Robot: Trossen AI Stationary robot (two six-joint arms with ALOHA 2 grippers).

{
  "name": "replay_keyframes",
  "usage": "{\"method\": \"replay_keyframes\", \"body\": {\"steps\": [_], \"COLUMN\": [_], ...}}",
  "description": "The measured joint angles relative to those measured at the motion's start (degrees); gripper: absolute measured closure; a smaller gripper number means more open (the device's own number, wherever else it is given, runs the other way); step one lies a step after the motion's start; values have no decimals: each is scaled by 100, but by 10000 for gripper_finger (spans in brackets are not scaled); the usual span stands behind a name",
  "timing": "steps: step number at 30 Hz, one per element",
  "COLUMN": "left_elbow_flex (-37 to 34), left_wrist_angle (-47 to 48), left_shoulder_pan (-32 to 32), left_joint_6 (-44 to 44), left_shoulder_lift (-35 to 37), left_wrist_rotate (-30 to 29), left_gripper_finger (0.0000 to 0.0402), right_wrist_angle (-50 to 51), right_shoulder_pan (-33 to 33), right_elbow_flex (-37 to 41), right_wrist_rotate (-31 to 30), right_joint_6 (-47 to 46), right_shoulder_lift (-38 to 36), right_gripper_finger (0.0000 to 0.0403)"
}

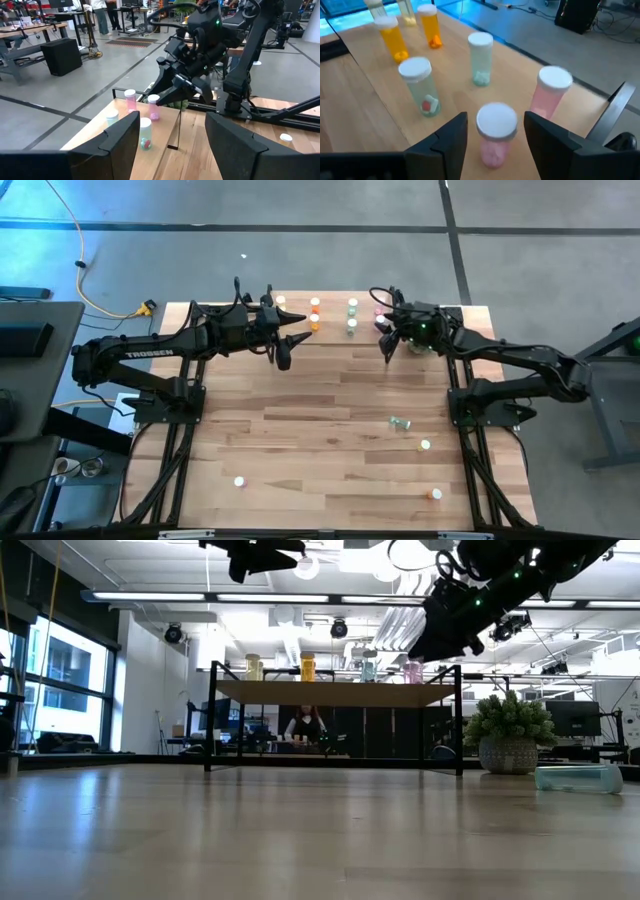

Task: Pick and place medicine bottles onto shelf by color
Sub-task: Put the blue pill bottle on the shelf aligned with the other blue pill bottles

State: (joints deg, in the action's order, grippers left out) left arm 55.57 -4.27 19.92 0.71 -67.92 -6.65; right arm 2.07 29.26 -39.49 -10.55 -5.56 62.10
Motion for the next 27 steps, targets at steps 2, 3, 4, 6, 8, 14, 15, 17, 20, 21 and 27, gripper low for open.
{"method": "replay_keyframes", "body": {"steps": [2, 3, 4, 6, 8, 14, 15, 17, 20, 21, 27], "left_elbow_flex": [0, 0, 0, 0, 0, 0, 0, 4, 2, 2, 2], "left_wrist_angle": [0, 0, 3, 16, 17, 245, 333, 588, 1011, 1099, 1787], "left_shoulder_pan": [0, 0, 0, 0, 0, -3, -15, -48, -107, -138, -326], "left_joint_6": [0, 0, 0, 0, 0, 0, -2, -10, -154, -198, -201], "left_shoulder_lift": [-1, -1, -2, -1, -2, 137, 214, 337, 499, 554, 810], "left_wrist_rotate": [2, 1, 2, 0, 0, -5, -2, -6, -5, -7, -9], "left_gripper_finger": [188, 188, 188, 188, 188, 188, 188, 188, 188, 188, 188], "right_wrist_angle": [28, 28, 26, 26, 30, 658, 870, 1329, 1859, 1963, 2290], "right_shoulder_pan": [0, 0, 0, 0, -2, -4, -4, -7, -112, -186, -821], "right_elbow_flex": [-54, -95, -142, -255, -372, -926, -1038, -1260, -1549, -1618, -1988], "right_wrist_rotate": [0, 0, -2, -3, 2, 361, 436, 609, 767, 768, 754], "right_joint_6": [22, 50, 86, 129, 146, 120, 45, -123, -349, -362, -593], "right_shoulder_lift": [-41, -59, -68, -70, -70, -70, -70, -70, -70, -70, -70], "right_gripper_finger": [216, 216, 216, 216, 216, 219, 219, 219, 219, 219, 219]}}
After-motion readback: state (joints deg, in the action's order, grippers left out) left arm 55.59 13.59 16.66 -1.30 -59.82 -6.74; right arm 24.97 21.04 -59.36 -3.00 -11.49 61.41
